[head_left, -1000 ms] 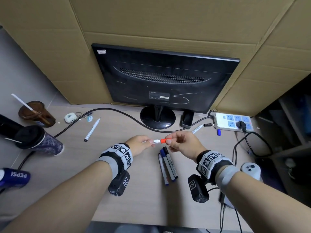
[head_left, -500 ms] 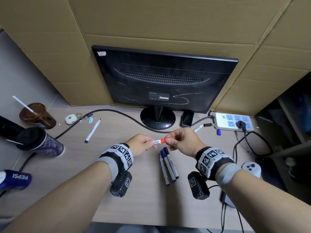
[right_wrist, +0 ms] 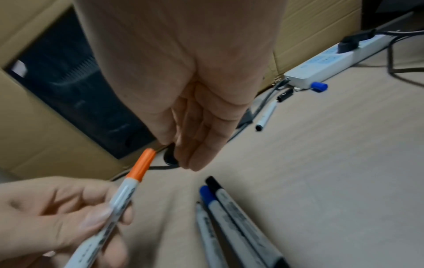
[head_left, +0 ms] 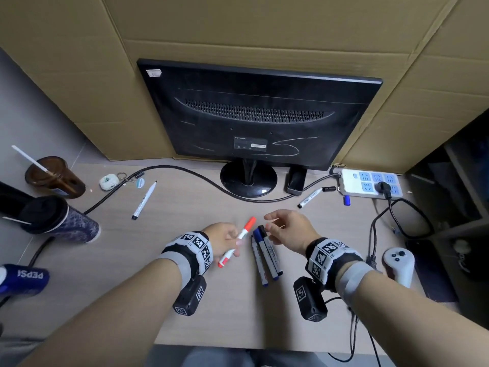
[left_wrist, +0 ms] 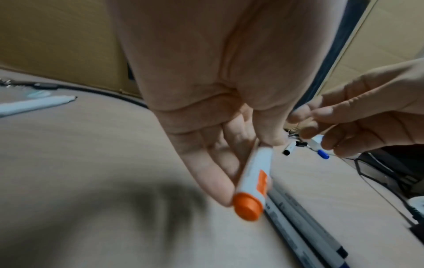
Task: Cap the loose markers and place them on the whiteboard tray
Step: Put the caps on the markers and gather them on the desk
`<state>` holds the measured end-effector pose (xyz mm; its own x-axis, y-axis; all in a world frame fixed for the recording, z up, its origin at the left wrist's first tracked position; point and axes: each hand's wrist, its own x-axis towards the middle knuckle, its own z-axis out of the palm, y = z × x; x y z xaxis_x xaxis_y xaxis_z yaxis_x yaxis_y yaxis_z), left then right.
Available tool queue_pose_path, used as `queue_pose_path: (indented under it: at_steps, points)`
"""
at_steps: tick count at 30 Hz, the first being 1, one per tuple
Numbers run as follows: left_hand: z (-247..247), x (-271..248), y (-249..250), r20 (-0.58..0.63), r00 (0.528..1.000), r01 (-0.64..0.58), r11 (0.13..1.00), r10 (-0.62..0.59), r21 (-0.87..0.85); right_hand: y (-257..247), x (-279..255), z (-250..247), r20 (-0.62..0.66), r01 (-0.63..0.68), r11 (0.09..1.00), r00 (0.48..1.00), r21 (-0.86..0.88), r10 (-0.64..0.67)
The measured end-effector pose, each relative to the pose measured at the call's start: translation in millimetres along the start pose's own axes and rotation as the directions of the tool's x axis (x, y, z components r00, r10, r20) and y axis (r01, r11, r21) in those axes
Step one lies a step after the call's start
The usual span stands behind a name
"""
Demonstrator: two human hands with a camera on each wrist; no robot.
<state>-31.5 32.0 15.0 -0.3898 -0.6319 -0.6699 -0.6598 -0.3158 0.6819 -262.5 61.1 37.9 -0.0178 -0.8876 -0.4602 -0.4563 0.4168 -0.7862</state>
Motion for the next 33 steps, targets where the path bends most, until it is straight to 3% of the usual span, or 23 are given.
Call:
queue_pose_path:
  at_steps: [3,7,10,18,26,33]
  points:
    - [9.5,3.7,-20.9,-0.069,0.981,0.169,0.978,-0.179,-0.123,26.3,1.7,-4.4,-0.023,-0.081,0.993,0.997,-0.081,0.080]
    - [21.2,6.0,-32.1,-0.102,0.951,0.252,0.923,-0.292,-0.290,51.8,-0.7,-13.3,-0.030,-0.154,0.973,0.988,-0.171,0.151]
    - [29.1,13.4,-33.7,-0.091,0.937,0.294,0.900,-0.338,-0.321,62.2,-3.6,-18.3,-0.039,-0.187,0.966,0.982,-0.177,0.183]
    - [39.6,32.4,-17.1,-0.077,0.943,0.284,0.902,-0.324,-0.326,76.0,5.8,-34.7,-0.063,-0.232,0.964,0.972,-0.134,0.225]
    - [17.5,47.2,5.7,-0.235,0.939,0.218,0.963,-0.251,-0.158,70.4,36.2,-66.8,-0.167,-0.266,0.925,0.960,-0.271,0.226]
    - [-0.4,64.7,16.7,-0.277,0.938,0.181,0.977,-0.206,-0.114,59.6,81.0,-70.4,-0.194,-0.335,0.911,0.936,-0.239,0.294]
